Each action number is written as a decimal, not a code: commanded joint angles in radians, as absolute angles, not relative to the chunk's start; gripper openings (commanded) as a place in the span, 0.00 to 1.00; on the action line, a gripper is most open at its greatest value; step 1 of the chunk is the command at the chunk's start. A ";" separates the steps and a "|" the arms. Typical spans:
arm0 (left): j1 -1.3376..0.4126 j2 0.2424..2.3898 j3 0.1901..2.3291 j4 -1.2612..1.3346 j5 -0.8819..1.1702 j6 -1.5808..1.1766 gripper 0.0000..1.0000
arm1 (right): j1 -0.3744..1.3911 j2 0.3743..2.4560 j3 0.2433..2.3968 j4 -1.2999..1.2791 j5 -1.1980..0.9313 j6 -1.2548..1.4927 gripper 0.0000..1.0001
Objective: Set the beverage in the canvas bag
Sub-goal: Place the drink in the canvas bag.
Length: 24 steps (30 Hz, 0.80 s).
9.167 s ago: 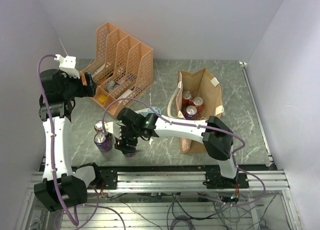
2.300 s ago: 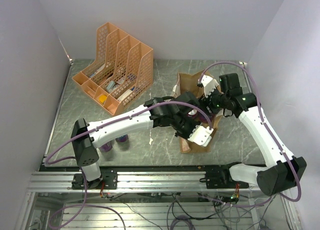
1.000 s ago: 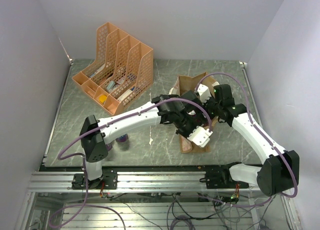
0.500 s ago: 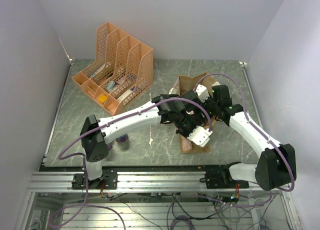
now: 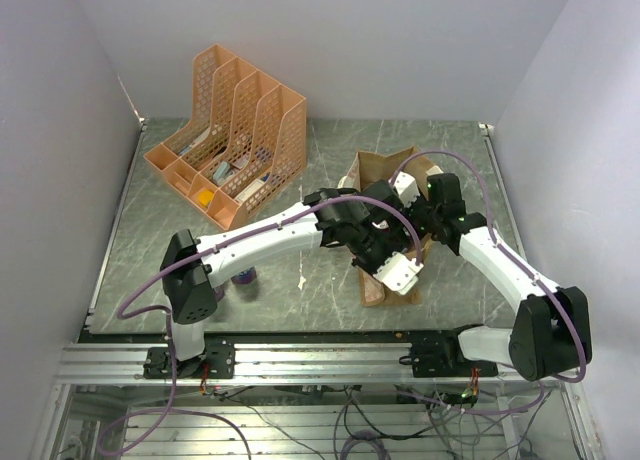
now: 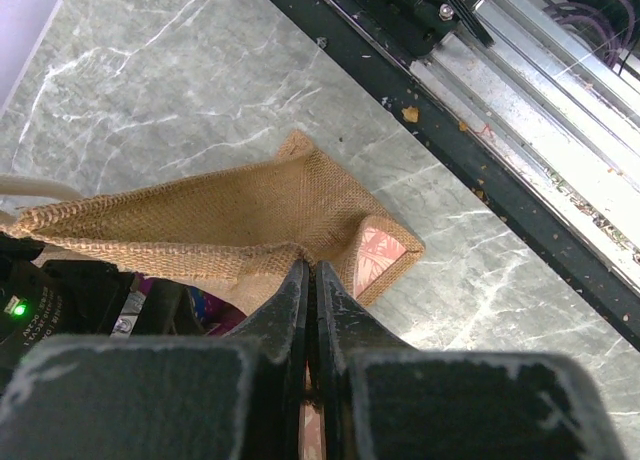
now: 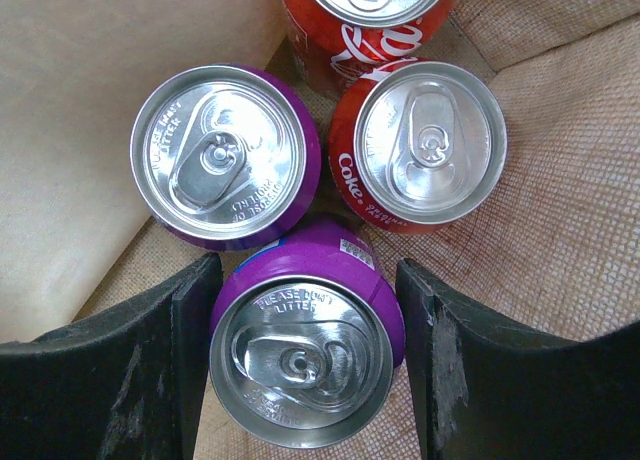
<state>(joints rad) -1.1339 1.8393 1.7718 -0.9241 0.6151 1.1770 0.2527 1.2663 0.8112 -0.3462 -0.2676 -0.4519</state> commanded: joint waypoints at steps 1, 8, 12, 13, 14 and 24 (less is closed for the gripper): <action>-1.132 1.872 1.757 -0.968 0.657 1.209 0.08 | 0.225 1.282 0.792 -0.315 -0.271 -0.506 0.12; -1.132 1.881 1.767 -0.969 0.661 1.209 0.08 | 0.223 1.307 0.775 -0.357 -0.299 -0.553 0.22; -1.132 1.889 1.779 -0.970 0.662 1.215 0.08 | 0.221 1.321 0.777 -0.387 -0.316 -0.577 0.27; -1.132 1.891 1.779 -0.969 0.663 1.216 0.08 | 0.219 1.321 0.778 -0.388 -0.320 -0.584 0.28; -1.132 1.892 1.782 -0.971 0.665 1.216 0.08 | 0.219 1.322 0.776 -0.387 -0.318 -0.587 0.30; -1.126 1.901 1.793 -0.964 0.669 1.209 0.10 | 0.186 1.440 0.837 -0.429 -0.312 -0.634 0.40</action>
<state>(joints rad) -1.1244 1.8584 1.7939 -0.9161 0.6155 1.1980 0.2222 1.3758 0.8467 -0.3614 -0.3649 -0.5678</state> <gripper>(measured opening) 0.098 0.640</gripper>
